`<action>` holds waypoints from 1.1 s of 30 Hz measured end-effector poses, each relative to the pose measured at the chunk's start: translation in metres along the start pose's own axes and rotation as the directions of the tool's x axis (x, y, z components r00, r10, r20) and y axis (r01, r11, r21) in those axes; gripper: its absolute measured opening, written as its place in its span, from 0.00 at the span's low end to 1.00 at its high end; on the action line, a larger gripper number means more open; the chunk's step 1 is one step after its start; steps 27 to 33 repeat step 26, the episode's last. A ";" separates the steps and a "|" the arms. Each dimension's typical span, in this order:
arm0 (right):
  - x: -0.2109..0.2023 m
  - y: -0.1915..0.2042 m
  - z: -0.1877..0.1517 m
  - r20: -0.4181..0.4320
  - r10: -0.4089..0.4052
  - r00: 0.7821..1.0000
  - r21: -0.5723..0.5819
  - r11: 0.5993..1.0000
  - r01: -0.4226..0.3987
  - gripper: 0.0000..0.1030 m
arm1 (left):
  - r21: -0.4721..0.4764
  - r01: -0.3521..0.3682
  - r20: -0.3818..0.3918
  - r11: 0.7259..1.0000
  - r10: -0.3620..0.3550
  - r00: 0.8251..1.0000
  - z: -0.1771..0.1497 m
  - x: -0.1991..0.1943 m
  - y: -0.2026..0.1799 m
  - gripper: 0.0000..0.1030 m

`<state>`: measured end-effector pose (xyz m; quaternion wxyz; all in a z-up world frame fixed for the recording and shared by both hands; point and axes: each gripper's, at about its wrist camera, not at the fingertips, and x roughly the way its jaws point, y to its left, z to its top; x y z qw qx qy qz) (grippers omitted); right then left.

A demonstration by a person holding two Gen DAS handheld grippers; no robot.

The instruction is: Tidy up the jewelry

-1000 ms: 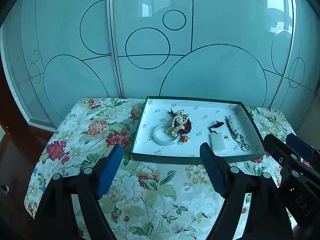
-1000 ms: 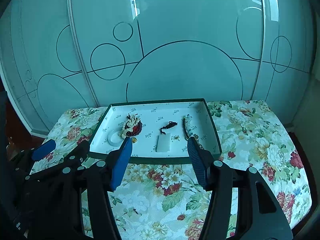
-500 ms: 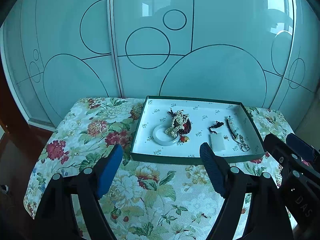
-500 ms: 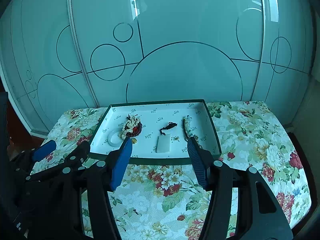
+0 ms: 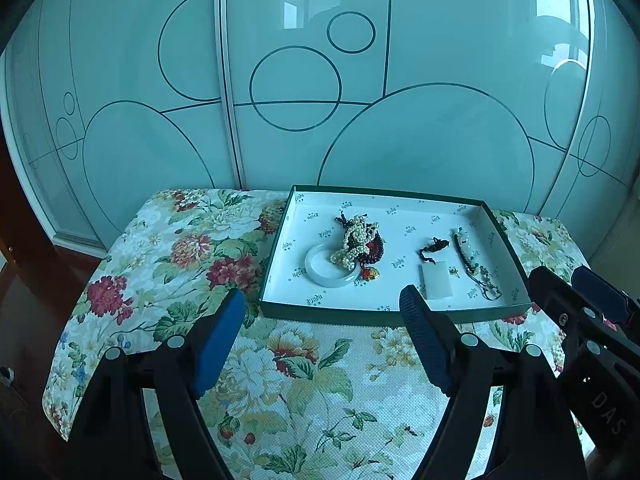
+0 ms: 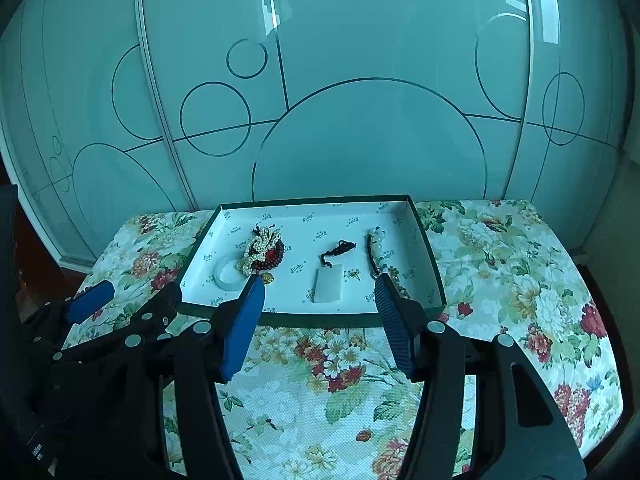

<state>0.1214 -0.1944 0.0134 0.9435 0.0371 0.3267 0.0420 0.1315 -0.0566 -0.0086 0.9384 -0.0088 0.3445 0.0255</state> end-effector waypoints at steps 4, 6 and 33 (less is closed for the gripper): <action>0.003 -0.001 0.000 0.002 -0.006 1.000 0.003 1.000 0.006 0.59 | 0.019 -0.014 -0.004 1.000 0.014 1.000 -0.001 0.003 -0.003 0.80; 0.005 -0.003 0.000 0.003 -0.010 1.000 0.004 1.000 0.010 0.61 | 0.031 -0.026 0.004 0.999 0.026 1.000 -0.003 0.004 -0.005 0.82; 0.037 -0.084 -0.024 -0.079 -0.137 0.987 0.070 0.987 0.143 0.70 | -0.042 -0.132 -0.083 0.990 0.128 0.988 -0.015 0.053 0.056 0.84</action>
